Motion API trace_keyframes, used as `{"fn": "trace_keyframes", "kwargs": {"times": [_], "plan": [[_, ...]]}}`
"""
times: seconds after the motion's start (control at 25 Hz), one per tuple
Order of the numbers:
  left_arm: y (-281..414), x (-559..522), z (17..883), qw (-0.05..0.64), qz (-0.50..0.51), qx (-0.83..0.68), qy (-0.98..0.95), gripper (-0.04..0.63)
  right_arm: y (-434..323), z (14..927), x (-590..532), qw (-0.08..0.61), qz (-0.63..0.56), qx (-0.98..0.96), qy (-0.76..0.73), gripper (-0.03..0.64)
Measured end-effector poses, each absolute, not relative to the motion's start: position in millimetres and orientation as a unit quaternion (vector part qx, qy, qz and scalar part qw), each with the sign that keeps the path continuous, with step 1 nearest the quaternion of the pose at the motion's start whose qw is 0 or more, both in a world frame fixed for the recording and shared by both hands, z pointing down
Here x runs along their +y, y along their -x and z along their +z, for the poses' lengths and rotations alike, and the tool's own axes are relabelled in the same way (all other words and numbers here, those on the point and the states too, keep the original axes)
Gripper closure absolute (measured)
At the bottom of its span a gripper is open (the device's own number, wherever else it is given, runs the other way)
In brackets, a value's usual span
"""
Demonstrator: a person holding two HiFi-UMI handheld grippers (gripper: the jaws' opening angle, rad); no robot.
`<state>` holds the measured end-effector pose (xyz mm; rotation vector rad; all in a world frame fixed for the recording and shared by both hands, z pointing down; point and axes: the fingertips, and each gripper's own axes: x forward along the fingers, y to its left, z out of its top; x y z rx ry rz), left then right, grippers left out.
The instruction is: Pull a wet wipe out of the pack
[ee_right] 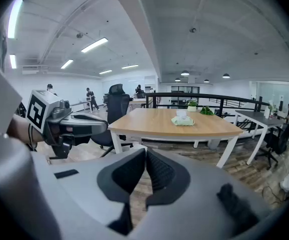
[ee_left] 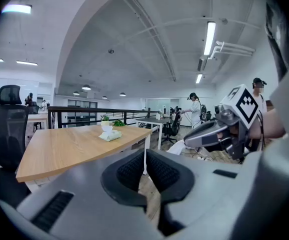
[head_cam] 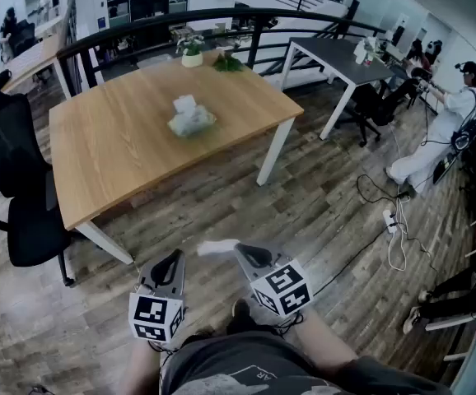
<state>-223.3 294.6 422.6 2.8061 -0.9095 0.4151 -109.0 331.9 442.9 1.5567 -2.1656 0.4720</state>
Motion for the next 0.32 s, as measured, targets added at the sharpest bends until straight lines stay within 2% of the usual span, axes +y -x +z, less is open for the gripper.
{"fn": "trace_keyframes", "kwargs": {"times": [0.32], "plan": [[247.5, 309.5, 429.3, 0.089, 0.139, -0.302, -0.939, 0.577, 135.5, 442.4, 350.9, 0.219, 0.168, -0.78, -0.561, 0.589]]}}
